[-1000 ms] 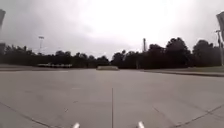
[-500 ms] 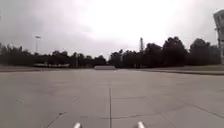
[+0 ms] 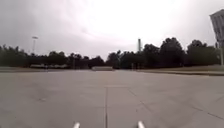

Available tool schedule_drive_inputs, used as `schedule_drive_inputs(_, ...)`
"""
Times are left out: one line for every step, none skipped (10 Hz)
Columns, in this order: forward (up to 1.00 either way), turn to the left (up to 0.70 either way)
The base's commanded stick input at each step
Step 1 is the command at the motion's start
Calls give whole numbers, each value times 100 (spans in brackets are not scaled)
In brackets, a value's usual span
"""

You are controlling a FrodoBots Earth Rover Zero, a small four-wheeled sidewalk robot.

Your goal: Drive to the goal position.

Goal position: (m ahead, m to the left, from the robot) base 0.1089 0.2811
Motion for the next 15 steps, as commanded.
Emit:
schedule_drive_inputs(85, 0)
schedule_drive_inputs(85, 0)
schedule_drive_inputs(85, 0)
schedule_drive_inputs(85, 0)
schedule_drive_inputs(85, 0)
schedule_drive_inputs(85, 0)
schedule_drive_inputs(85, 0)
schedule_drive_inputs(85, 0)
schedule_drive_inputs(85, 0)
schedule_drive_inputs(85, 0)
schedule_drive_inputs(85, 0)
schedule_drive_inputs(85, 0)
schedule_drive_inputs(85, 0)
schedule_drive_inputs(85, 0)
schedule_drive_inputs(85, 0)
